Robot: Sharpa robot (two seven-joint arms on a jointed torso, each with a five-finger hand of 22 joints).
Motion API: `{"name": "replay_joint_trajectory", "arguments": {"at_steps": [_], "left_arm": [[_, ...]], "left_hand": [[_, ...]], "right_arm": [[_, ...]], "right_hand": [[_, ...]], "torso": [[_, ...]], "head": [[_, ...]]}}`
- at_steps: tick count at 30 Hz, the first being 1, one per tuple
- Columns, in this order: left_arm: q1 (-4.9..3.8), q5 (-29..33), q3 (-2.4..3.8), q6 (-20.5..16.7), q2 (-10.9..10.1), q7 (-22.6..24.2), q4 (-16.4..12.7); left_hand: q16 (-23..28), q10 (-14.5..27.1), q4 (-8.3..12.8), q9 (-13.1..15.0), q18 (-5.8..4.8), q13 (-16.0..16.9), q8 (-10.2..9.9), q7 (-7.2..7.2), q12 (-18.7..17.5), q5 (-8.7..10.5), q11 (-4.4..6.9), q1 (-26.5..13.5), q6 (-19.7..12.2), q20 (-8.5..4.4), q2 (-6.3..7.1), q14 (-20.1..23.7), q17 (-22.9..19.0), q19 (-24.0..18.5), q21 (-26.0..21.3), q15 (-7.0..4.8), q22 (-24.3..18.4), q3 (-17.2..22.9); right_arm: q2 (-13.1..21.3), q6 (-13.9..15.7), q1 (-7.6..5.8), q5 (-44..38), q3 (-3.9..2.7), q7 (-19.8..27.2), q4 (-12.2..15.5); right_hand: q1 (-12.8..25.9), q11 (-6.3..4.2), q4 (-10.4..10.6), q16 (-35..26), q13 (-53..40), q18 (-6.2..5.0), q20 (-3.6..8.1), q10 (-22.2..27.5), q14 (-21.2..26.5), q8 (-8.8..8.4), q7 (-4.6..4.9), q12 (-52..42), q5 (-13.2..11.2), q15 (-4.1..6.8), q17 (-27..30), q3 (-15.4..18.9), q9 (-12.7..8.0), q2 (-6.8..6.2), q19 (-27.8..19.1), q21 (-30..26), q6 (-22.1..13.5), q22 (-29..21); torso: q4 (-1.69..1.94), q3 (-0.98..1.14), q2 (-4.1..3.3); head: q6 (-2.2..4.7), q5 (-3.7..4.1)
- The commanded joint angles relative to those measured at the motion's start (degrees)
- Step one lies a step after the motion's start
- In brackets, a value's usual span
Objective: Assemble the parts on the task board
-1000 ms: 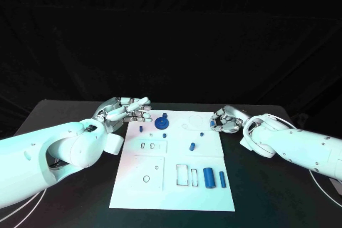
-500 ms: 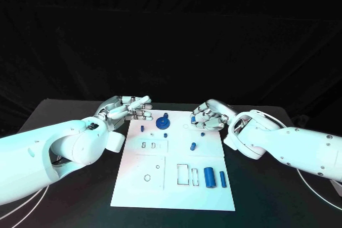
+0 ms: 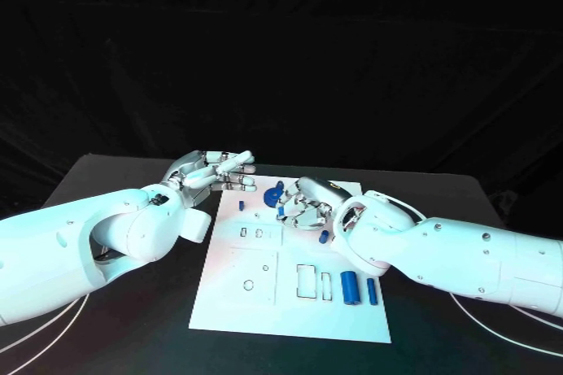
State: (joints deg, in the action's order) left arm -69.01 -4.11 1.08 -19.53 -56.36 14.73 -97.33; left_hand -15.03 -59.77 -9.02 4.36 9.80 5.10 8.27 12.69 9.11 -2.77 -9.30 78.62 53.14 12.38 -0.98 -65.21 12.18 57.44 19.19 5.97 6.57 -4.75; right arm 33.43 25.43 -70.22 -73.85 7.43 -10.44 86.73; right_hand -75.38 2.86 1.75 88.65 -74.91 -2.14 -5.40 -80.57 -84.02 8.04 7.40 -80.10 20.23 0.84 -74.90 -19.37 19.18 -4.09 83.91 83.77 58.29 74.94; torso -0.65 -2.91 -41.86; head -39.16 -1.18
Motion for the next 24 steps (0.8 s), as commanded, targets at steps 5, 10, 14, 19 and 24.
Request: {"name": "replay_joint_trajectory", "arguments": {"at_steps": [5, 10, 14, 19, 24], "left_arm": [[-0.04, 0.11, 0.03, 0.73, -0.05, 0.81, 0.33], [-0.04, 0.11, 0.03, 0.66, -0.28, 0.91, 0.37], [-0.04, 0.11, 0.04, 0.66, -0.36, 1.00, 0.29], [-0.05, 0.11, 0.04, 0.73, -0.25, 0.99, 0.23], [-0.05, 0.11, 0.04, 0.73, -0.25, 0.96, 0.19]], "left_hand": [[0.28, 0.31, 0.36, -0.07, 0.73, 0.02, -0.31, 0.14, -0.25, -0.12, -0.06, 0.22, -0.20, 0.27, -0.23, 0.31, 0.09, 0.09, -0.20, 0.18, -0.08, -0.07], [0.29, 0.29, 0.37, -0.07, 0.73, 0.03, -0.32, 0.13, -0.25, -0.12, -0.05, 0.24, -0.19, 0.27, -0.25, 0.31, 0.11, 0.10, -0.20, 0.18, -0.08, -0.07], [0.29, 0.29, 0.37, -0.07, 0.73, 0.03, -0.32, 0.13, -0.25, -0.12, -0.05, 0.24, -0.19, 0.27, -0.25, 0.31, 0.11, 0.10, -0.20, 0.18, -0.08, -0.07], [0.29, 0.29, 0.37, -0.07, 0.73, 0.03, -0.32, 0.13, -0.25, -0.12, -0.05, 0.24, -0.19, 0.27, -0.25, 0.31, 0.11, 0.10, -0.20, 0.18, -0.08, -0.07], [0.29, 0.29, 0.37, -0.07, 0.73, 0.03, -0.32, 0.13, -0.25, -0.12, -0.05, 0.24, -0.19, 0.27, -0.25, 0.31, 0.11, 0.10, -0.20, 0.18, -0.08, -0.07]], "right_arm": [[-3.01, -0.39, 1.90, -6.99, 0.15, -5.33, -1.18], [-4.07, -0.04, 2.62, -8.37, 0.18, -7.03, -1.76], [-5.11, -0.14, 3.13, -9.02, 0.19, -7.94, -2.38], [-6.02, -0.78, 3.49, -9.19, 0.22, -8.50, -3.41], [-6.66, -1.34, 3.94, -9.08, 0.27, -8.44, -4.40]], "right_hand": [[0.66, -0.30, 0.14, 0.33, -4.15, 0.33, 0.38, -0.19, -5.53, 0.37, -0.18, -0.27, 0.38, 0.49, -13.25, 0.15, 0.32, -0.20, 1.42, 0.17, 0.24, 9.59], [0.88, -0.29, 0.23, 0.33, -4.17, 0.33, 0.40, -0.22, -5.52, 0.36, -0.17, -0.29, 0.35, 0.50, -13.24, 0.24, 0.34, -0.30, 1.43, 0.17, 0.22, 9.61], [1.12, -0.32, 0.32, 0.34, -4.22, 0.33, 0.42, -0.30, -5.53, 0.37, -0.21, -0.33, 0.05, 0.52, -13.27, 0.34, 0.38, -0.41, 1.44, 0.17, 0.27, 9.62], [1.25, -0.34, 0.35, 0.32, -4.24, 0.32, 0.44, -0.33, -5.52, 0.36, -0.23, -0.35, -0.21, 0.53, -13.23, 0.40, 0.40, -0.48, 1.42, 0.14, 0.26, 9.60], [1.32, -0.34, 0.35, 0.33, -4.21, 0.32, 0.45, -0.31, -5.53, 0.33, -0.23, -0.31, -0.31, 0.54, -13.24, 0.44, 0.40, -0.57, 1.42, 0.13, 0.21, 9.60]], "torso": [[-0.08, 0.01, -0.05], [-0.13, 0.02, 0.00], [-0.13, 0.04, 0.03], [0.00, 0.10, -0.01], [-0.09, 0.06, -0.01]], "head": [[-0.29, -0.57], [-0.27, -0.68], [-0.33, -0.76], [-0.54, -0.57], [-0.62, -0.73]]}}
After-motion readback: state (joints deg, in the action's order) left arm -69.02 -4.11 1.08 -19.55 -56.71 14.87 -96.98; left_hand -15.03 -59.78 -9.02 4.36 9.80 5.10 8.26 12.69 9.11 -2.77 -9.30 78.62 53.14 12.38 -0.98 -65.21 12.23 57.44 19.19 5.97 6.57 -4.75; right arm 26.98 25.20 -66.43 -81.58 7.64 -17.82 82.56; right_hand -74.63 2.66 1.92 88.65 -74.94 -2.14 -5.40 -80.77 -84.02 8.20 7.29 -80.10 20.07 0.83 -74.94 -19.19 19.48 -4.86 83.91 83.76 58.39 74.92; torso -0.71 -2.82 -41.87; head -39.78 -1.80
